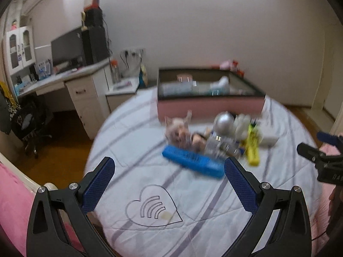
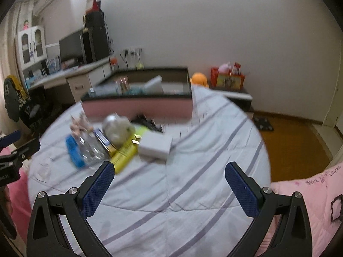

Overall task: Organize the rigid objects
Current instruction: 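Withdraw both tools from the box back over the bed, then grasp the white power bank with the right gripper while the left grasps the doll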

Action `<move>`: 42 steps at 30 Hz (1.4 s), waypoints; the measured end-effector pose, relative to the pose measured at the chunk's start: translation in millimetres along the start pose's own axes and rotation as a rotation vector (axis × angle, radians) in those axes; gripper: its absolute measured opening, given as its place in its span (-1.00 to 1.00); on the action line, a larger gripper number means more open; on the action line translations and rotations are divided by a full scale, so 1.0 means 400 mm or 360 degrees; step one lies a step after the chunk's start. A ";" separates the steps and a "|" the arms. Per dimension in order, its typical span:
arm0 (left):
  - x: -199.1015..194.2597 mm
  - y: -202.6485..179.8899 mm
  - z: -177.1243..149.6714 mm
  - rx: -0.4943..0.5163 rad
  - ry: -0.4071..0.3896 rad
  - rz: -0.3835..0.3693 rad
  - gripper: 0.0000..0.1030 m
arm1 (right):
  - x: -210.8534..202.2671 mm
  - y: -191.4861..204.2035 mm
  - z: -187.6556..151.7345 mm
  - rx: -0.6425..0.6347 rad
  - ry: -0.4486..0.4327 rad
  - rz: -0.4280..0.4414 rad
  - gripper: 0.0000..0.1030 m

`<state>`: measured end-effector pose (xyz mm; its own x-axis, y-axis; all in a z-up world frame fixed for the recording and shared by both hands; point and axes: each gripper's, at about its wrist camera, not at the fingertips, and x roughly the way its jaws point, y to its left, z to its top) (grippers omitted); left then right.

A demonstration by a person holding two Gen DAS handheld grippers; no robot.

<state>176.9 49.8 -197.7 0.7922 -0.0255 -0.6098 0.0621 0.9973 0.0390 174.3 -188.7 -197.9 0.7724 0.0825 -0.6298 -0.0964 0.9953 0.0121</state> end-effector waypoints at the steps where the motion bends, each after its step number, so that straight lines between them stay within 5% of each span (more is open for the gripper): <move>1: 0.015 -0.006 -0.005 0.0019 0.0027 -0.0008 1.00 | 0.018 -0.003 -0.004 0.0002 0.0030 0.0000 1.00; 6: 0.089 -0.022 -0.007 -0.0006 0.0142 -0.0056 1.00 | 0.070 -0.020 -0.004 0.0036 0.0095 0.0004 1.00; 10: 0.097 -0.036 0.024 -0.0049 0.0088 -0.0170 1.00 | 0.090 -0.032 0.007 0.0051 0.0112 0.0011 1.00; 21: 0.205 0.010 0.083 -0.0047 0.0205 -0.0023 1.00 | 0.146 -0.034 0.043 0.0029 0.0162 0.0017 1.00; 35: 0.316 0.028 0.130 -0.0054 0.0328 -0.0232 1.00 | 0.223 -0.012 0.070 -0.0034 0.0282 0.0074 1.00; 42: 0.304 0.027 0.126 -0.0022 0.0279 -0.0211 1.00 | 0.257 0.011 0.093 -0.0069 0.0313 0.0129 1.00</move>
<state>304.5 54.0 -231.5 0.6598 -0.1456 -0.7372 0.1498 0.9868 -0.0608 276.7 -173.9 -233.8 0.6240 0.1461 -0.7676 -0.1832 0.9823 0.0380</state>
